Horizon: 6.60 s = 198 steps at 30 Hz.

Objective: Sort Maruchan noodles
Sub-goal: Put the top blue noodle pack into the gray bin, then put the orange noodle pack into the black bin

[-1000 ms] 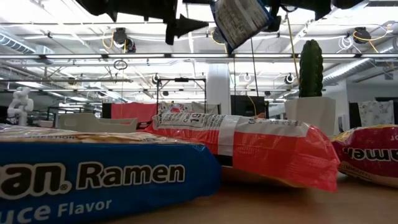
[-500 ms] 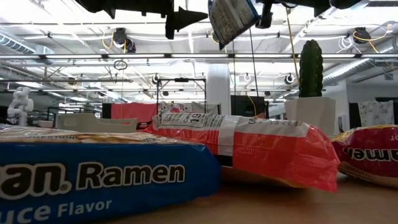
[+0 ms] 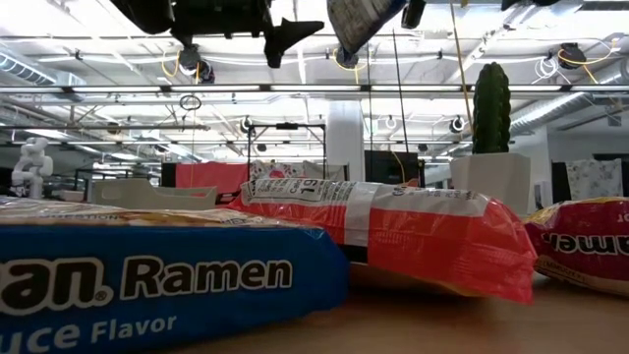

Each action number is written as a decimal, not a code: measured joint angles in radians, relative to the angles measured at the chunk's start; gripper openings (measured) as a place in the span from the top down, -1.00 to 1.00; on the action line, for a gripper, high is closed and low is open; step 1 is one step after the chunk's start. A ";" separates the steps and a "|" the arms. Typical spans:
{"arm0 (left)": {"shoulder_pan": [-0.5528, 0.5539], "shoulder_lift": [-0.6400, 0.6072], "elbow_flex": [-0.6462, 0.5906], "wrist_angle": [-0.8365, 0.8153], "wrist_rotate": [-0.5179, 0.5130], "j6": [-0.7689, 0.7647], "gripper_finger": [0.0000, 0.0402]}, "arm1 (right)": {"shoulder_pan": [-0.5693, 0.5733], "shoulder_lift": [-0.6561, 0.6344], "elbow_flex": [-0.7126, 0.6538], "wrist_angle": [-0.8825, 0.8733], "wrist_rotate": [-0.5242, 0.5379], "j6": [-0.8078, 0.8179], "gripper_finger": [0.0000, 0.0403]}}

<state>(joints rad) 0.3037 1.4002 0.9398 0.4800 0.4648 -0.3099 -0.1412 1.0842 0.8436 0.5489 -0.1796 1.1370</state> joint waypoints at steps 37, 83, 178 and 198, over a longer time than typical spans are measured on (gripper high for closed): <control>0.032 0.000 0.001 0.208 0.158 -0.077 -0.41 | -0.001 0.196 0.171 0.110 -0.101 -0.014 1.00; -0.050 0.053 0.001 0.187 -0.353 0.065 0.35 | -0.501 0.193 0.171 0.123 -0.562 0.034 0.32; 0.412 -0.088 0.107 -1.323 -0.543 -0.182 -0.39 | -0.427 0.055 0.171 -0.220 -0.613 -0.144 0.25; 0.110 -0.088 0.108 -1.185 -0.142 -0.025 -0.39 | -0.038 -0.018 0.170 -0.595 -0.107 -0.058 0.25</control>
<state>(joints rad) 0.4142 1.3121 1.0481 -0.7054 0.3224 -0.3349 -0.1793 1.0664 1.0134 -0.0461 -0.2867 1.0789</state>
